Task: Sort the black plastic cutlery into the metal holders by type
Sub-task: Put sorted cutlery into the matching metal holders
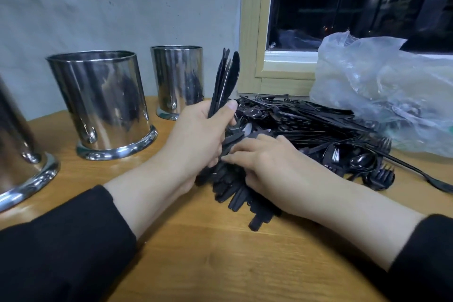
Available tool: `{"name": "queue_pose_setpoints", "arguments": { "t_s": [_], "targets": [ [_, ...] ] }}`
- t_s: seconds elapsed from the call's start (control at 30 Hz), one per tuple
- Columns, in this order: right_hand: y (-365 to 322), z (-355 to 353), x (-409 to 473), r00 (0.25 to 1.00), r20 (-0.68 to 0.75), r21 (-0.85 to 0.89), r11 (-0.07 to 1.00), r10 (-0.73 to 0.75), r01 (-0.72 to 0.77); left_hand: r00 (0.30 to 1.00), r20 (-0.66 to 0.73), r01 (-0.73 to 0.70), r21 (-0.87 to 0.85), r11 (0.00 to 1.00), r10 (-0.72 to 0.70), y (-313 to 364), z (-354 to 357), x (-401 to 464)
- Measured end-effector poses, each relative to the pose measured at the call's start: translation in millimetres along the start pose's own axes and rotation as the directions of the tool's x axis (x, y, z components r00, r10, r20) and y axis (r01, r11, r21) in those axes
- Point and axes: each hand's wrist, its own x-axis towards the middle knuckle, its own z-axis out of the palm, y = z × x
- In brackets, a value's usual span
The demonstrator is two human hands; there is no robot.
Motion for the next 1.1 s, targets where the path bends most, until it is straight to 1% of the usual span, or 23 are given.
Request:
{"name": "queue_pose_setpoints", "arguments": {
  "t_s": [0.1, 0.2, 0.27, 0.33, 0.53, 0.67, 0.83, 0.9, 0.97, 1.03, 1.1],
  "targets": [
    [-1.0, -4.5, -2.0, 1.0, 0.007, 0.057, 0.998, -0.009, 0.008, 1.0, 0.006, 0.001, 0.018, 1.0, -0.001, 0.1, -1.2, 0.5],
    [2.2, -4.4, -5.8, 1.0, -0.022, 0.098, 0.995, -0.008, 0.01, 1.0, -0.012, -0.021, 0.047, 0.999, 0.021, -0.8, -2.4, 2.0],
    [4.5, -5.2, -5.6, 0.996, -0.091, 0.109, 0.994, -0.01, 0.02, 0.998, -0.046, -0.038, 0.041, 0.998, 0.04, -0.2, -3.7, 3.1],
    [5.2, -9.9, -5.0, 0.98, -0.198, 0.13, 0.991, -0.011, 0.037, 0.996, -0.067, -0.05, 0.032, 0.998, 0.053, 1.4, -6.2, 4.4],
    [1.2, -27.0, -11.8, 0.902, -0.431, 0.181, 0.978, -0.015, 0.103, 0.997, -0.07, -0.015, 0.043, 0.999, 0.018, -0.5, -12.0, 8.4],
    [1.2, -27.8, -13.8, 0.857, -0.514, 0.194, 0.969, -0.035, 0.156, 0.996, 0.021, 0.085, -0.092, 0.992, -0.083, -1.6, -12.0, 7.7],
    [5.3, -27.5, -13.7, 0.803, -0.596, 0.176, 0.979, 0.023, 0.103, 0.972, 0.137, 0.212, -0.145, 0.966, -0.193, -2.3, -9.3, 5.2],
    [7.2, -25.4, -12.9, 0.806, -0.59, 0.163, 0.983, 0.034, 0.079, 0.952, 0.227, 0.256, -0.214, 0.943, -0.207, -2.4, -7.0, 4.1],
    [6.9, -21.1, -10.6, 0.82, -0.572, 0.136, 0.987, 0.006, 0.088, 0.927, 0.324, 0.289, -0.291, 0.912, -0.191, -2.1, -2.5, 2.4],
    [5.0, -16.5, -8.1, 0.838, -0.544, 0.105, 0.988, -0.038, 0.113, 0.92, 0.346, 0.3, -0.322, 0.898, -0.183, -1.4, 1.9, 0.5],
    [4.6, -14.1, -6.3, 0.864, -0.5, 0.094, 0.988, -0.059, 0.122, 0.927, 0.326, 0.297, -0.343, 0.891, -0.184, -1.2, 4.1, 0.0]
  ]
}}
